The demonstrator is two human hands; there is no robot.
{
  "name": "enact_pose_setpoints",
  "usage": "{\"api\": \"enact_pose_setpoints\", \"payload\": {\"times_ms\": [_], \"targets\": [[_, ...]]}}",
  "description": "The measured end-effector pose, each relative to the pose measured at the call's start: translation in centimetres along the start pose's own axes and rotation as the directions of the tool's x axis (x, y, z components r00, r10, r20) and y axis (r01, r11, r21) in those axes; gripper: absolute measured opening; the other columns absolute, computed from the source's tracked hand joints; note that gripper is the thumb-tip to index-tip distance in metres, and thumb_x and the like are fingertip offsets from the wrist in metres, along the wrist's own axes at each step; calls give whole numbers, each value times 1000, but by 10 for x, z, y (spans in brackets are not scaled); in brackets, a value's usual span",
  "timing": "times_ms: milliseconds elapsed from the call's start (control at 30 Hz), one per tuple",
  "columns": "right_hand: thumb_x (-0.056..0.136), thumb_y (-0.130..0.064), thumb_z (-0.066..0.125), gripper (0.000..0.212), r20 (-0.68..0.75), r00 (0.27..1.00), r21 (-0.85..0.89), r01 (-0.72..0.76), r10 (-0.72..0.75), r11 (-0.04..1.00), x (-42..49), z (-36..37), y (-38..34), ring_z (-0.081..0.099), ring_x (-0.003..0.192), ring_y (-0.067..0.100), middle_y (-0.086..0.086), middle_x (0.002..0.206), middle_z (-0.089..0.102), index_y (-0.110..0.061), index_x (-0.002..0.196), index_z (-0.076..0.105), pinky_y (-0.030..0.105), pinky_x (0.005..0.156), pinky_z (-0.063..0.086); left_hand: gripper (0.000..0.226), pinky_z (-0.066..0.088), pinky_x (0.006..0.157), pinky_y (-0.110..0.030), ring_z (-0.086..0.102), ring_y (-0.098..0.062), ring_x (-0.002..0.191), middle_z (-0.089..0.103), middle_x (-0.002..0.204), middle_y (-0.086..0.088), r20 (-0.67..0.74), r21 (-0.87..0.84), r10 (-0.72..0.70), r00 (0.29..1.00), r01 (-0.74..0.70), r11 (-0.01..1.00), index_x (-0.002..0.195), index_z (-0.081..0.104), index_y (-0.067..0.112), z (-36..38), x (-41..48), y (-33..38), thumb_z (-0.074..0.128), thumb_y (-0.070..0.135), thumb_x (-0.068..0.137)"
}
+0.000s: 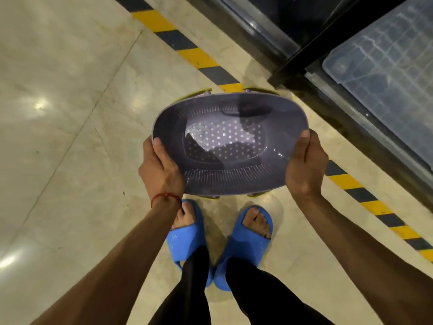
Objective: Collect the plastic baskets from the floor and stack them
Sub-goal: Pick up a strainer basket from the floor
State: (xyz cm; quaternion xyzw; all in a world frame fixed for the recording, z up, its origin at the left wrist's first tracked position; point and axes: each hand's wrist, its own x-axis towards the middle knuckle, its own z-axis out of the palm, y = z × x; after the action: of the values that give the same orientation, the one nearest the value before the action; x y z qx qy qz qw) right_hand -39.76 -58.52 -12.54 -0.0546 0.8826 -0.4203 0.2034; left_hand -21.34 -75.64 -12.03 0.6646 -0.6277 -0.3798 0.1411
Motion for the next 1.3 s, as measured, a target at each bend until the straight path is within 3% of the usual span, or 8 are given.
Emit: {"api": "enact_pose_setpoints", "payload": {"times_ms": [233, 367, 600, 767, 900, 1033, 1167, 1300], "targets": [[111, -32, 30, 43, -64, 998, -68, -25, 21, 997, -31, -27, -44, 64, 104, 14, 8, 121, 69, -9, 128, 62, 18, 85, 52, 37, 29, 66, -25, 44, -11, 74, 57, 87, 5, -9, 55, -70, 998, 70, 996, 107, 60, 13, -49, -22, 32, 31, 35, 107], [111, -30, 30, 42, -58, 998, -116, -44, 38, 992, -70, -65, -83, 64, 93, 24, 4, 103, 69, -6, 119, 64, 33, 78, 49, 38, 31, 68, -22, 48, -11, 78, 59, 89, 5, 32, 80, -71, 997, 68, 994, 103, 63, 16, -103, -44, 57, 33, 38, 107], [111, -24, 34, 38, -92, 994, -166, -75, 60, 983, -148, -149, -157, 58, 90, 25, 15, 107, 70, -4, 119, 65, 22, 73, 33, 42, 48, 85, -34, 61, -23, 96, 68, 104, -2, 154, 94, -21, 988, 6, 996, 109, 66, 18, -205, -98, 113, 32, 44, 106], [111, -24, 35, 38, -159, 984, -161, -106, 80, 981, -204, -202, -198, 62, 93, 34, 19, 104, 71, -3, 114, 66, 22, 68, 28, 43, 39, 79, -25, 58, -17, 92, 67, 101, 1, 221, 73, 23, 975, -40, 997, 110, 67, 21, -257, -139, 145, 33, 46, 106], [110, -27, 35, 39, -259, 948, -75, -211, 185, 975, -256, -238, -220, 58, 88, 27, 12, 100, 69, -6, 109, 67, 27, 76, 36, 45, 46, 83, -32, 62, -23, 95, 70, 105, -7, 282, 55, 84, 956, -103, 993, 112, 68, 17, -285, -166, 163, 33, 45, 106], [110, -32, 33, 35, -334, 905, 22, -272, 263, 962, -319, -277, -238, 53, 74, 7, -14, 81, 59, -17, 103, 64, 15, 62, 39, 46, 43, 80, -31, 63, -28, 94, 71, 105, -11, 348, 46, 198, 916, -227, 973, 112, 68, 15, -320, -198, 176, 33, 45, 106], [110, -33, 34, 38, -409, 874, 25, -278, 264, 960, -387, -313, -247, 57, 86, 17, 1, 100, 69, -12, 116, 65, 25, 75, 40, 46, 37, 75, -30, 61, -31, 91, 70, 98, -15, 432, 56, 351, 831, -413, 909, 105, 67, 11, -356, -231, 190, 35, 43, 105], [109, -31, 36, 39, -505, 813, 75, -294, 290, 953, -461, -351, -255, 61, 93, 24, 7, 103, 67, -5, 111, 65, 23, 75, 39, 45, 36, 75, -28, 52, -15, 81, 69, 96, -11, 482, 16, 459, 746, -531, 847, 100, 67, 13, -389, -278, 213, 34, 44, 103]]}}
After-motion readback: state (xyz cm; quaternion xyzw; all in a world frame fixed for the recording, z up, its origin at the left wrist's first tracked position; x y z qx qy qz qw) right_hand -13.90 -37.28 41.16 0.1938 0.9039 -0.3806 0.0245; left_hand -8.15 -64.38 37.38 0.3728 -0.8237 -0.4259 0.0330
